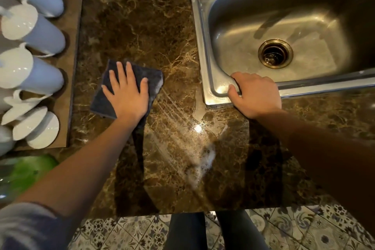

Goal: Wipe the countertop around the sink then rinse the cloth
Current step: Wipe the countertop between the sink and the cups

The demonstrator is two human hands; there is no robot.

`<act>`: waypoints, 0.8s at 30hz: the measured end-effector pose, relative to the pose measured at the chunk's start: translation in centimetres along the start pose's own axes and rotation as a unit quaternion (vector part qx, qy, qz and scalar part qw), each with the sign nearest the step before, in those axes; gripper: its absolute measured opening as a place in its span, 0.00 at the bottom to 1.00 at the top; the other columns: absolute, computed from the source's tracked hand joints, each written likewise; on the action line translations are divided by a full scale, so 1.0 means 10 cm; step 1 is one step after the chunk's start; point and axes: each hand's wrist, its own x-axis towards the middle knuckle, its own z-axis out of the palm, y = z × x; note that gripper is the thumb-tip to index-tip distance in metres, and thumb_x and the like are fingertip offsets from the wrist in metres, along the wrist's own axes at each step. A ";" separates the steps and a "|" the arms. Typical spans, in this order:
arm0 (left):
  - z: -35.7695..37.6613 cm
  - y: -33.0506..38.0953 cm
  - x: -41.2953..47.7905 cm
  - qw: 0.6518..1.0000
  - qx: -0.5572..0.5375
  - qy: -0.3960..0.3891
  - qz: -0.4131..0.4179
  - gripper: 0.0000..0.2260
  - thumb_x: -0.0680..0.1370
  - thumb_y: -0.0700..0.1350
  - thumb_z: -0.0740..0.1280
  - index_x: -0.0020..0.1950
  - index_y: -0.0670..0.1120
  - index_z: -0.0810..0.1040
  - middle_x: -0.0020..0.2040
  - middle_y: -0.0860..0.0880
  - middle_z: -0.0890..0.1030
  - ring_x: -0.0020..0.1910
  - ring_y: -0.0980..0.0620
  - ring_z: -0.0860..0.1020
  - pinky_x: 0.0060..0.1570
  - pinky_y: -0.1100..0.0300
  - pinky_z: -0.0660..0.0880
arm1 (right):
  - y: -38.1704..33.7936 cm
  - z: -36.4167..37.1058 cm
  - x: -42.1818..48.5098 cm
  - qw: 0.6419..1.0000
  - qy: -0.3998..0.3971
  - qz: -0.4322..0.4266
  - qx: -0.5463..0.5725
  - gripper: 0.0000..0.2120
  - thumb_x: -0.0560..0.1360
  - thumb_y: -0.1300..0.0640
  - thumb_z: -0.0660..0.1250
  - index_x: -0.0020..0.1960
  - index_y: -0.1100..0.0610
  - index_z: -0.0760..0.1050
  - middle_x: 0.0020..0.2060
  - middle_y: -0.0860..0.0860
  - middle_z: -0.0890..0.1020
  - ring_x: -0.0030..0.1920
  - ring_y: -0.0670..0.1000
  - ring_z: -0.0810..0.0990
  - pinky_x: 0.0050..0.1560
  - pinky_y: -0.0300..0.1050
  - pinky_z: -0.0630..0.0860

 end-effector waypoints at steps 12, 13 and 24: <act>0.17 0.47 -2.02 0.996 0.002 -0.029 0.086 0.30 0.81 0.61 0.43 0.79 0.47 0.55 0.79 0.45 0.56 0.77 0.42 0.55 0.71 0.35 0.54 | -0.04 -0.08 -0.05 1.000 -0.003 0.007 0.014 0.19 0.78 0.45 0.51 0.51 0.58 0.73 0.40 0.59 0.79 0.36 0.55 0.67 0.40 0.47 0.60; 0.18 0.45 -2.17 0.995 0.003 -0.033 0.090 0.30 0.81 0.60 0.42 0.79 0.47 0.55 0.79 0.45 0.56 0.77 0.42 0.55 0.71 0.35 0.54 | -0.05 -0.08 -0.06 1.000 -0.005 0.008 0.015 0.18 0.79 0.46 0.52 0.52 0.58 0.73 0.41 0.60 0.79 0.37 0.55 0.67 0.40 0.47 0.60; 0.22 0.34 -2.07 0.998 -0.020 -0.021 -0.057 0.30 0.81 0.61 0.45 0.79 0.47 0.54 0.79 0.45 0.55 0.77 0.41 0.53 0.70 0.34 0.52 | -0.02 -0.07 -0.03 1.000 0.006 -0.007 -0.011 0.20 0.77 0.45 0.50 0.52 0.58 0.73 0.42 0.61 0.80 0.41 0.61 0.75 0.41 0.47 0.60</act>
